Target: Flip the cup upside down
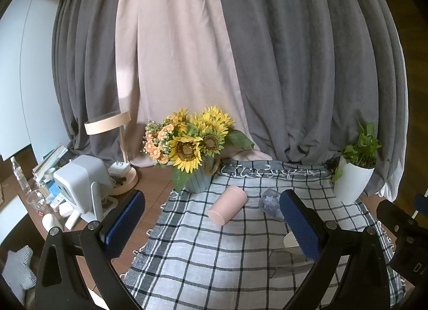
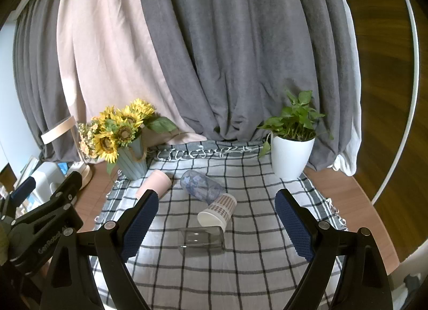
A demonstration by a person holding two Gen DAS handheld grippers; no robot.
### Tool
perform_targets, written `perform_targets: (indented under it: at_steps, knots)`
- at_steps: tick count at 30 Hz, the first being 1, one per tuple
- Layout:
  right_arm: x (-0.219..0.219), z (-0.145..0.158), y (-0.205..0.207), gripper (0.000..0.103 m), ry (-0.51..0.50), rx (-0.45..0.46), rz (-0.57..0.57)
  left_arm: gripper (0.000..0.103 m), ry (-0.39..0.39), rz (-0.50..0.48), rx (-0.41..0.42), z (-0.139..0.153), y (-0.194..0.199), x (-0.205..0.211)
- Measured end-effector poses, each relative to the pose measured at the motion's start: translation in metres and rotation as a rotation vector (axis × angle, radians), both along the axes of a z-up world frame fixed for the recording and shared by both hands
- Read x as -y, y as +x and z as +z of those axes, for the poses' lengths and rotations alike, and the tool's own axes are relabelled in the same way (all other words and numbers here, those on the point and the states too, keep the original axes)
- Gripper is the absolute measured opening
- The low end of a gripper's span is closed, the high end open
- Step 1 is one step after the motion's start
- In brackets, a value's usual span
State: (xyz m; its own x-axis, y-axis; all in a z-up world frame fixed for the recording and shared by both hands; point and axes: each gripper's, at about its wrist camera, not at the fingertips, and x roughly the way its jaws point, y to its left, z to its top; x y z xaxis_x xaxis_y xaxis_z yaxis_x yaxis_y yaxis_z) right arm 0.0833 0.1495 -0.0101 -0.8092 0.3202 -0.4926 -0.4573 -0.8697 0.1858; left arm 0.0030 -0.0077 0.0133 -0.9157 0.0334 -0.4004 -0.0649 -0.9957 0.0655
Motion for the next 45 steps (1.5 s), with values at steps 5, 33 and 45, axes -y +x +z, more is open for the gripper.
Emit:
perform_targets:
  at_steps: [5,33,45]
  knots:
    - [0.001,-0.001,-0.001,0.089,0.001,0.004,-0.003,0.102,-0.003,-0.009,0.004,0.000,-0.003,-0.001]
    - [-0.004,-0.014,-0.012,0.089,-0.007,0.039,0.011,0.103,-0.064,-0.116,0.045,-0.013,-0.019,-0.012]
    - [-0.027,-0.038,-0.065,0.089,-0.038,0.167,0.092,0.102,-0.077,-0.118,0.252,-0.058,-0.076,-0.031]
